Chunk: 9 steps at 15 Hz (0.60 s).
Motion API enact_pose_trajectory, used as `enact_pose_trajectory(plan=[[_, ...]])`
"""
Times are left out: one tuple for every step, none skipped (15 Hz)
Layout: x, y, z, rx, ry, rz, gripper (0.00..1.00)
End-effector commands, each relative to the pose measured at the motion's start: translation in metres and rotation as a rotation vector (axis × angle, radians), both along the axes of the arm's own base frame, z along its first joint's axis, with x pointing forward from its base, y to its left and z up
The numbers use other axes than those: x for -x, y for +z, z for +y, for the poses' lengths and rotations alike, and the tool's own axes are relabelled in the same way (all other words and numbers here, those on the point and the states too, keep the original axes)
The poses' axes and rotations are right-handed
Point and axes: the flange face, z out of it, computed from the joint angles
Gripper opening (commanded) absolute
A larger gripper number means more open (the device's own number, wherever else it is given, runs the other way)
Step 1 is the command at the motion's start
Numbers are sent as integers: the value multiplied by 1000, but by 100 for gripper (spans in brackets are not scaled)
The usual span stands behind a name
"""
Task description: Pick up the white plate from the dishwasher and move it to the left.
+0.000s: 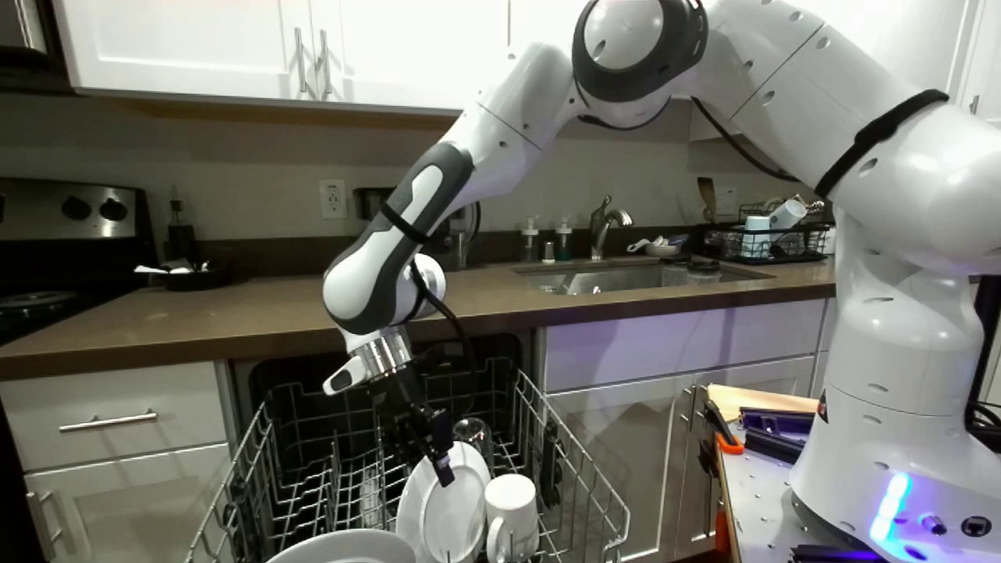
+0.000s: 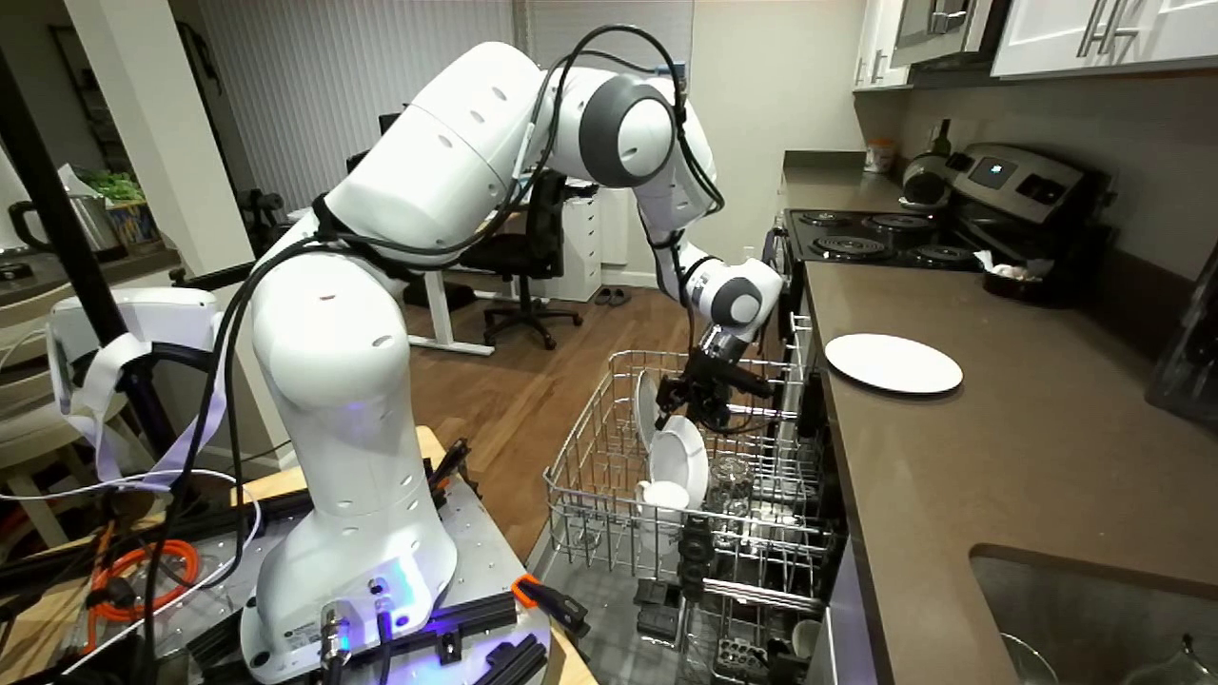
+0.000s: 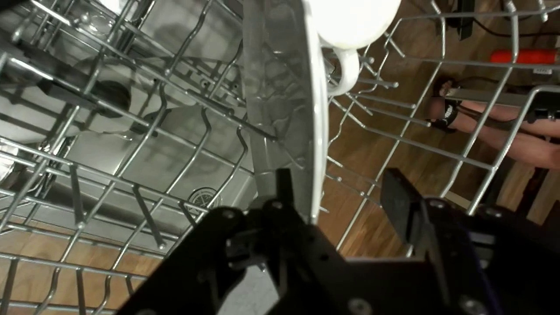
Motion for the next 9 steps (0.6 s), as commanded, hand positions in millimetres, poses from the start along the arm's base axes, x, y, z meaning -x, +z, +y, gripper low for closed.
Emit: enact_pose_trajectory(plan=[[-4,5,-9,22,59,48,23],[-4,6,-10,28,75,61,16],[-5,8,-12,36,88,73,10],[-5,9,-14,41,104,85,3],[-6,11,-15,42,117,94,1],[-7,12,-16,40,129,100,0],[-9,13,-16,33,143,96,0],[-10,14,-17,18,150,96,2],[-11,14,-17,3,159,99,2]])
